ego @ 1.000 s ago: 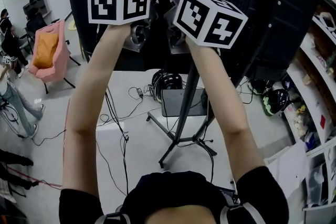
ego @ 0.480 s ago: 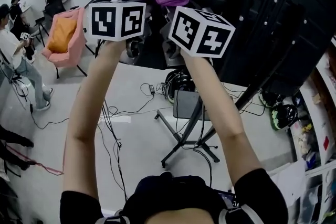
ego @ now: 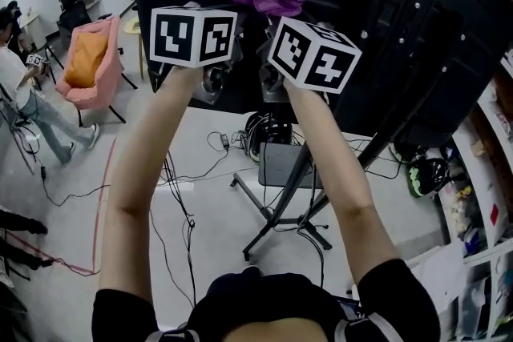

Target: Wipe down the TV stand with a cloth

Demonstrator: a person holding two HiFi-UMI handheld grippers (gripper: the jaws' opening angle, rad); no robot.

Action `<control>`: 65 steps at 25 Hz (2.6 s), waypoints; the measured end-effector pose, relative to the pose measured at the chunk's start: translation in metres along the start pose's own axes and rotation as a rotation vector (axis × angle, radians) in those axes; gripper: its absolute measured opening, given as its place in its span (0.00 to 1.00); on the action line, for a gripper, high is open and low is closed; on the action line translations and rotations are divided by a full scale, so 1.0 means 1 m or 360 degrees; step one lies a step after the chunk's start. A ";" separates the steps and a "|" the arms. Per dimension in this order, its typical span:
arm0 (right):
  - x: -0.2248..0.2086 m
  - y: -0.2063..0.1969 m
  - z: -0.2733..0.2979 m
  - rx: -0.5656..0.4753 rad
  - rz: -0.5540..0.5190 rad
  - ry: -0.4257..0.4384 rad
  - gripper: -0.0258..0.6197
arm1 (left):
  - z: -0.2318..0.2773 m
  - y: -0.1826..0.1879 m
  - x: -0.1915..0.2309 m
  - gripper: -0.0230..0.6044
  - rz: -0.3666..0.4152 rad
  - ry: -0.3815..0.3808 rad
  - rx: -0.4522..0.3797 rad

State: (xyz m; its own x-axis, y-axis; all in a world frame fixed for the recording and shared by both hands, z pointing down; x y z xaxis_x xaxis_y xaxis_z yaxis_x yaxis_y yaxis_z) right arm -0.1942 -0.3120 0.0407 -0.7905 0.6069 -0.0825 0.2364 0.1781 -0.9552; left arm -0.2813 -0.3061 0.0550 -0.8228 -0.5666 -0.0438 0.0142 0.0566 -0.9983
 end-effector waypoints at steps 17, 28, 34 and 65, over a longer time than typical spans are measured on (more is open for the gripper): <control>-0.061 0.017 -0.051 -0.0055 -0.0008 -0.0318 0.14 | 0.052 0.005 -0.063 0.05 0.0032 -0.0229 0.0016; -0.062 0.020 -0.067 -0.0059 -0.0035 -0.0308 0.14 | 0.058 0.000 -0.078 0.05 0.0012 -0.0286 0.0015; -0.059 0.043 -0.095 -0.0156 -0.0113 -0.0269 0.14 | 0.055 0.013 -0.110 0.05 0.0037 -0.0383 -0.0055; -0.174 0.115 -0.108 -0.0168 -0.0279 -0.0111 0.14 | 0.100 0.075 -0.198 0.05 0.0030 -0.0337 -0.0194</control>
State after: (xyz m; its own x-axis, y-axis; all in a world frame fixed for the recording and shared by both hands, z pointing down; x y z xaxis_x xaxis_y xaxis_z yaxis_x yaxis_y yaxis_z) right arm 0.0317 -0.3138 -0.0245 -0.8611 0.5049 0.0596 0.1467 0.3589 -0.9218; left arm -0.0609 -0.2720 -0.0148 -0.6853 -0.7235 -0.0826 -0.0508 0.1606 -0.9857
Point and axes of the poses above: the fingertips, and each gripper's own axes: z forward along the fingers, x to its left, y out of its top, the point moved 5 cm from there along -z, backward along the fingers, and after that the axes turned 2 degrees about -y, right-handed, at the moved point
